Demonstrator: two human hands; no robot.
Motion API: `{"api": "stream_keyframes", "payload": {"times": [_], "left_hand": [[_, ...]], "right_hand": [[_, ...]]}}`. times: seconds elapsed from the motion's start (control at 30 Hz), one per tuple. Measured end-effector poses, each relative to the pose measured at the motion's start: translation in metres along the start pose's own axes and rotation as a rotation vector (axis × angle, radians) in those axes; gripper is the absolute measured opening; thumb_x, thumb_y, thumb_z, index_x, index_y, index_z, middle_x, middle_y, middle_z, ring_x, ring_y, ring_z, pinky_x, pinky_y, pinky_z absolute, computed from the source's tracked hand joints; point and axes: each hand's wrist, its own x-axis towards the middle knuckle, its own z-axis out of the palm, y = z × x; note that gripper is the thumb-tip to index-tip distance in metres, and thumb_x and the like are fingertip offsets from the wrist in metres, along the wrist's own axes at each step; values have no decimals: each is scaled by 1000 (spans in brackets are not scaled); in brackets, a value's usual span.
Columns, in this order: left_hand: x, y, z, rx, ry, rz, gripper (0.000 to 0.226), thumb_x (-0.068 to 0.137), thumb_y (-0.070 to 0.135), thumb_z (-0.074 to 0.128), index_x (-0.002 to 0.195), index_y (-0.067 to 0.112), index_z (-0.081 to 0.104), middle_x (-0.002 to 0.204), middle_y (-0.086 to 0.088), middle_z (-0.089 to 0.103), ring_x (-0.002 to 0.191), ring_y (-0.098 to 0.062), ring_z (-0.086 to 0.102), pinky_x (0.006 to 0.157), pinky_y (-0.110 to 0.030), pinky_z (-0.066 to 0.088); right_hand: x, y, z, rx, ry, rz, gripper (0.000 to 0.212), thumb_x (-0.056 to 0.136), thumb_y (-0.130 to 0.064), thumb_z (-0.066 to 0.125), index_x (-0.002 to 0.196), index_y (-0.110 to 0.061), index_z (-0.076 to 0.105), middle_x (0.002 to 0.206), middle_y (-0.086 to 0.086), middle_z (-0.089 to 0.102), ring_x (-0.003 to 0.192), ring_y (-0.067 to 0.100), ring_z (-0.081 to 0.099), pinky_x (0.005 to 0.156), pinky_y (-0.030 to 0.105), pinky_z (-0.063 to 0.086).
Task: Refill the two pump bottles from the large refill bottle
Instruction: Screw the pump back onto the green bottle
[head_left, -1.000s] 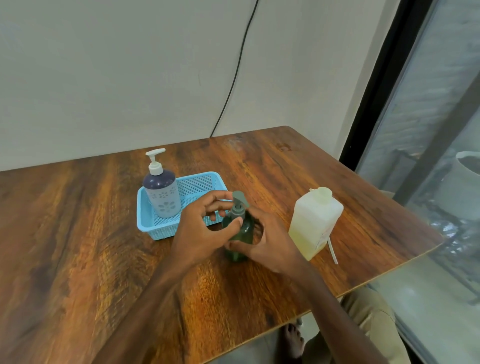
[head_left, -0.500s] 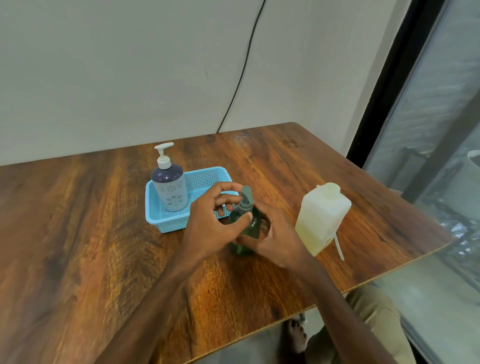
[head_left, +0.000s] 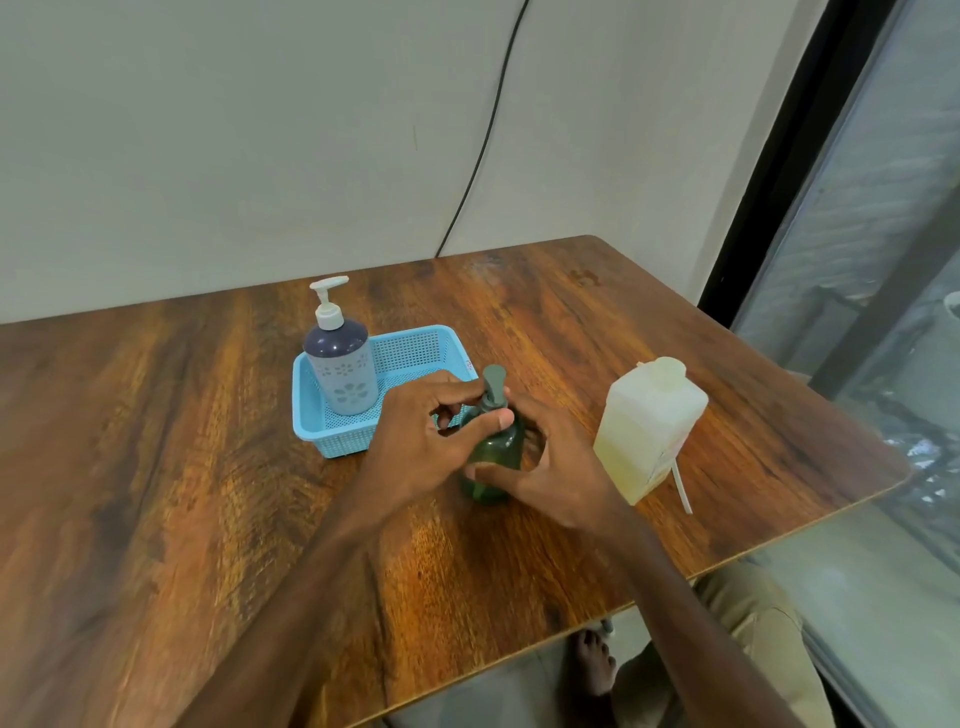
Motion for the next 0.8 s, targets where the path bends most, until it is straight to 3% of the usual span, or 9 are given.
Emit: {"api": "stream_keyframes", "payload": {"times": [0.1,0.17,0.3,0.37,0.43,0.53,0.63,0.73,0.8], "left_hand": [[12,-5,-14,13,-177,34,29,92,51,75,119,39,77,100,12,77,87,-18,68,74,-44,54],[13,-8,-15,16,-175,14,35,91,58,73,121,40,75,104,13,77,93,-16,69,79,-46,56],[-6,-6,-2,73,-17,-40,69,73,86,69,124,40,74,115,22,71,107,-4,61,82,-23,52],[-16,2,12,85,125,-84,65,72,80,76,122,39,74,114,25,69,109,0,61,80,-13,51],[-19,13,27,98,260,-116,52,79,64,81,119,31,77,107,17,72,99,-3,63,77,-15,52],[-22,25,38,166,352,-96,36,89,45,81,115,21,81,91,4,71,85,-13,61,73,-32,52],[-18,22,30,182,273,-61,35,90,41,80,115,16,82,88,2,69,83,-13,60,72,-29,49],[-8,16,14,144,127,-32,34,90,42,81,113,17,82,90,1,71,86,-12,62,72,-29,51],[2,11,3,112,32,22,33,88,46,80,109,21,84,86,1,72,81,-14,63,68,-35,50]], "right_hand": [[-1,1,0,-18,-2,26,99,73,-59,82,155,-35,32,145,-25,44,117,-12,47,95,13,41],[-2,-1,0,-21,2,28,97,72,-60,82,154,-37,34,135,-32,40,108,-21,45,90,8,39],[-1,-5,0,15,7,-16,76,76,-46,84,143,-37,51,137,-24,59,121,-3,57,102,30,54],[-2,-4,2,16,23,-29,70,77,-41,85,140,-41,53,132,-30,60,121,-5,58,99,24,54],[-3,-2,5,-2,54,-9,69,76,-45,85,137,-43,53,127,-33,58,119,-5,56,91,16,53],[-3,3,9,-12,69,29,70,74,-43,87,136,-35,55,130,-20,61,118,4,58,83,17,55],[-3,1,9,-18,89,-16,70,75,-42,87,137,-34,56,127,-22,64,112,-5,58,75,7,51],[-3,-6,6,21,69,-55,73,77,-41,85,142,-37,51,120,-49,54,112,-25,50,79,-1,45],[-2,-7,4,47,46,-52,77,76,-41,85,144,-37,49,123,-45,56,117,-17,54,88,7,50]]}}
